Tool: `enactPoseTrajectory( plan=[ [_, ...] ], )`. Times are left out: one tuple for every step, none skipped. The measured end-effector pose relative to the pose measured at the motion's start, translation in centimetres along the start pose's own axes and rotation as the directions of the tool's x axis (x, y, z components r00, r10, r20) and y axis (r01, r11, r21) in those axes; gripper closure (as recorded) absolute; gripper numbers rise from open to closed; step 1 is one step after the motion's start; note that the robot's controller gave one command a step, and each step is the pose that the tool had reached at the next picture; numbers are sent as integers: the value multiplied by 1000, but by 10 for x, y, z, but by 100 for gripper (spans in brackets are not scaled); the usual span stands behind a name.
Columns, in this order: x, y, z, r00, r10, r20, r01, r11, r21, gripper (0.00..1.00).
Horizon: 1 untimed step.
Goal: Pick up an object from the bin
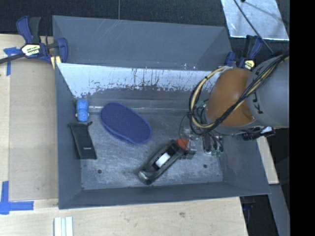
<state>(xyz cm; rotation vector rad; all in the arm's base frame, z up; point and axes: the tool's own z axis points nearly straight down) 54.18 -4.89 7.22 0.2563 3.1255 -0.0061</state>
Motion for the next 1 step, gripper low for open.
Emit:
enactPoseTrajectory(
  plan=[
    [-27,-2,-130,1000,-10,8,10,1000,-4,100]
  ],
)
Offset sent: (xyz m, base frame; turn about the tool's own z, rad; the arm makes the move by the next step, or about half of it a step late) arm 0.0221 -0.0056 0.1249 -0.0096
